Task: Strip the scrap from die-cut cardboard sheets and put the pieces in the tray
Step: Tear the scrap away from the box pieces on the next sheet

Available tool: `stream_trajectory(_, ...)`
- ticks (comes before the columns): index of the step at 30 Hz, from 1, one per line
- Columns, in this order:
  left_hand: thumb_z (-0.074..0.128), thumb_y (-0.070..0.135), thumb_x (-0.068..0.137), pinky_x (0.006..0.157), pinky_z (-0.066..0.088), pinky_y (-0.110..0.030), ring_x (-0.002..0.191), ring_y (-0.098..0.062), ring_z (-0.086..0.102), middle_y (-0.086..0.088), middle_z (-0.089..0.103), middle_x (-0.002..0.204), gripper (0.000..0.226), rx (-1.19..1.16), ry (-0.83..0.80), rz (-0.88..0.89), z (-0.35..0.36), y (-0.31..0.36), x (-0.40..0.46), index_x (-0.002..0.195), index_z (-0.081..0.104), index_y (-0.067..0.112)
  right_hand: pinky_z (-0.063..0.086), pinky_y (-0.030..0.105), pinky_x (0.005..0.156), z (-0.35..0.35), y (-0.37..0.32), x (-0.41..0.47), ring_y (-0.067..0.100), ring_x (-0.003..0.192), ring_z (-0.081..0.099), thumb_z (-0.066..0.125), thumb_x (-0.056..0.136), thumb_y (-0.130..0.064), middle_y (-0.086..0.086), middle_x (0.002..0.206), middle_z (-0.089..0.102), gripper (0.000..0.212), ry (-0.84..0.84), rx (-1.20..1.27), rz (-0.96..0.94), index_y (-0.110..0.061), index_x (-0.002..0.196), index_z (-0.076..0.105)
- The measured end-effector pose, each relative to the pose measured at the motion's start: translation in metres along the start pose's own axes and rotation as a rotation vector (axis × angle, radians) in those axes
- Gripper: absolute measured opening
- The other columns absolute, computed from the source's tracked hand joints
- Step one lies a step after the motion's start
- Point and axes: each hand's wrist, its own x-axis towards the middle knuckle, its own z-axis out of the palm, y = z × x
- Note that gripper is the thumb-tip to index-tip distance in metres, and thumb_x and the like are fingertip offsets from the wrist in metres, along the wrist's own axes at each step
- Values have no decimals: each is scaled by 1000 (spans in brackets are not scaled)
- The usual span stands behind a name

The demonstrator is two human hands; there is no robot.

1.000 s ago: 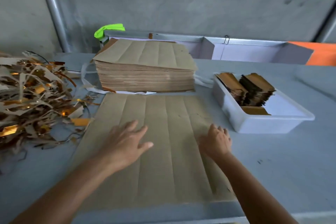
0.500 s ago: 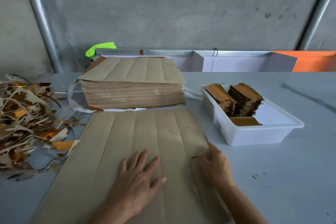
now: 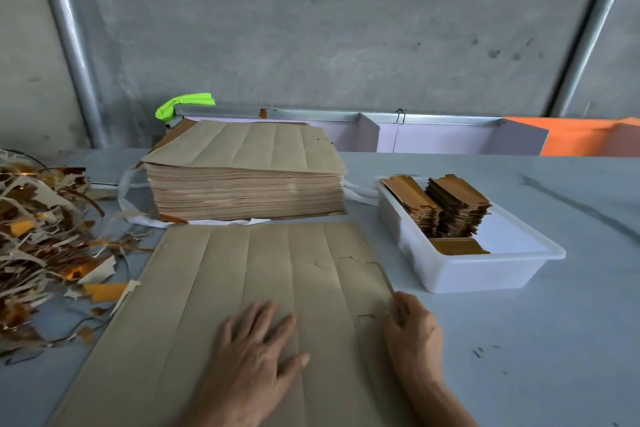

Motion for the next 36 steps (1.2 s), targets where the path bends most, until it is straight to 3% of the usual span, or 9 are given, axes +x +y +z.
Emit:
stream_trajectory(3, 31, 62, 75, 90, 39, -41, 105, -23, 66, -3, 68, 117, 61, -32, 31, -17, -5, 0, 2, 106, 73, 31, 45, 31, 81, -8, -6, 5, 24, 92, 57, 54, 87, -4, 13, 103, 68, 25, 17, 50, 3, -6, 109, 66)
stream_trajectory(6, 14, 69, 80, 108, 29, -44, 138, -20, 36, 0, 39, 149, 73, -74, 42, -19, 1, -1, 2, 136, 48, 39, 45, 26, 78, -28, -11, 17, 17, 89, 56, 60, 85, -7, 8, 106, 67, 34, -56, 114, 55, -8, 119, 63)
stream_trajectory(12, -3, 73, 79, 115, 2, -37, 146, -12, -4, 7, 1, 160, 75, -44, 20, -12, 16, -5, 5, 148, 9, 44, 53, 34, 73, -68, -6, 29, 26, 88, 67, 66, 85, -9, 12, 92, 71, 18, -495, 180, 286, -6, 103, 67)
stream_trajectory(15, -2, 74, 80, 116, 3, -38, 146, -13, -5, 8, 0, 160, 74, -38, 15, -14, 19, -7, 7, 148, 8, 44, 55, 31, 65, -74, 3, 26, 24, 85, 69, 63, 90, -15, 11, 88, 73, 14, -593, 212, 311, -4, 93, 70)
stream_trajectory(19, -16, 73, 65, 116, 3, -38, 146, -11, -4, 8, 1, 160, 91, -62, 14, -20, 19, -5, 7, 148, 8, 44, 58, 40, 79, -75, 11, 20, 33, 90, 69, 55, 92, -7, 22, 98, 71, 21, -730, 417, 388, 8, 98, 68)
stream_trajectory(26, -11, 73, 68, 115, 6, -37, 146, -13, 3, 6, 9, 159, 89, -76, 35, -20, 15, -4, 6, 147, 17, 43, 55, 33, 54, -64, 4, 11, 30, 63, 66, 70, 68, -15, 23, 78, 68, 17, -749, 692, 403, 2, 72, 70)
stream_trajectory(30, 9, 73, 86, 116, 6, -31, 145, -9, 2, 7, 8, 159, 71, -91, 88, -18, 4, -1, -1, 148, 20, 38, 55, 34, 53, -61, -3, 7, 32, 65, 67, 74, 63, -16, 24, 82, 69, 28, -752, 729, 424, 4, 82, 71)
stream_trajectory(33, 2, 88, 70, 114, 13, -17, 142, -5, 18, 7, 23, 155, 101, -454, 242, -6, -22, 17, -10, 144, 35, 29, 55, 34, 52, -59, -9, 4, 31, 65, 67, 75, 60, -17, 23, 83, 69, 40, -757, 704, 428, 6, 92, 69)
stream_trajectory(36, 42, 88, 65, 108, 18, -7, 135, 10, 25, 19, 30, 148, 94, -801, 295, 140, -45, 43, -19, 139, 43, 30, 55, 34, 50, -59, -11, 2, 32, 65, 66, 74, 61, -16, 24, 82, 69, 43, -758, 722, 427, 8, 96, 66)
